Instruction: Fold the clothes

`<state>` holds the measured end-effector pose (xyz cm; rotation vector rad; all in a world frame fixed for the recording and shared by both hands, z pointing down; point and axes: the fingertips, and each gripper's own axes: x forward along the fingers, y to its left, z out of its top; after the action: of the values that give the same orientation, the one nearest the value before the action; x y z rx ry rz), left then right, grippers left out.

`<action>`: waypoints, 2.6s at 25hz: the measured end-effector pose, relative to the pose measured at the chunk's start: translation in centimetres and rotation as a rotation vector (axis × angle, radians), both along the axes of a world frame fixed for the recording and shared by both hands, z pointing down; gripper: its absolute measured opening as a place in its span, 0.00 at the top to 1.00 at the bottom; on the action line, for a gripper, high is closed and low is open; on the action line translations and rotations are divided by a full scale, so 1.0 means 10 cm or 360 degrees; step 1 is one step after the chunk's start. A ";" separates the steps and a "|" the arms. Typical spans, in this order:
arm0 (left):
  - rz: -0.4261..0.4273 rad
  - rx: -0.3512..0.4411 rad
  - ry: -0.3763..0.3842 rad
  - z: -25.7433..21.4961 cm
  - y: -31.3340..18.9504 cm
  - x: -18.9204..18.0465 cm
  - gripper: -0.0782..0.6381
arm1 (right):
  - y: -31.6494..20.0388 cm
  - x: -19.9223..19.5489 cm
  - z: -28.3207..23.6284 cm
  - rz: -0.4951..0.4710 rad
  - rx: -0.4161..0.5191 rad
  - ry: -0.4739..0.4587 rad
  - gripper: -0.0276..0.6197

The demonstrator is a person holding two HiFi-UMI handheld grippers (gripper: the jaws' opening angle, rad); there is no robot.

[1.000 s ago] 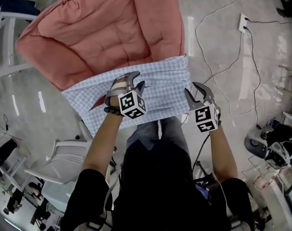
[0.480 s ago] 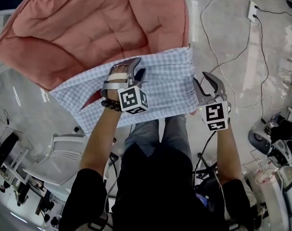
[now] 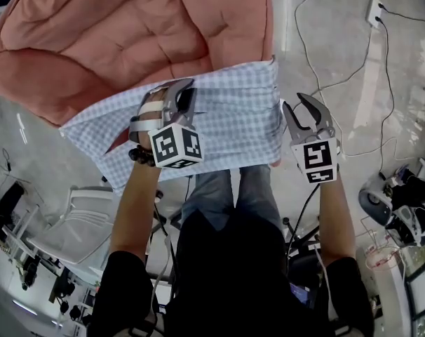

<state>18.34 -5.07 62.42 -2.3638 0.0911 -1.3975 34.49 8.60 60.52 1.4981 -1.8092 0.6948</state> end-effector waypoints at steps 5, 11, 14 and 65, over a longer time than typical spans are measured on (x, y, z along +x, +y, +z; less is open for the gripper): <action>-0.0079 -0.0011 0.0040 -0.29 -0.12 -0.01 0.85 | -0.19 0.02 -0.04 -0.0111 0.0024 0.0044 0.73; -0.0114 -0.0010 0.0033 -0.47 -0.19 0.07 0.86 | -0.33 0.16 0.24 -0.0300 -0.0041 0.0235 0.73; -0.0134 -0.0072 0.0051 -0.60 -0.19 0.03 0.85 | -0.37 0.14 0.39 -0.0440 -0.0075 0.0344 0.73; -0.0214 -0.0089 -0.0134 -0.54 0.14 -0.09 0.86 | -0.38 0.65 -0.16 -0.0928 -0.0161 0.0366 0.93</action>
<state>17.41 -3.70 57.02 -2.3786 0.1935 -1.5797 40.95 4.82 58.90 0.8702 -1.8653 0.3036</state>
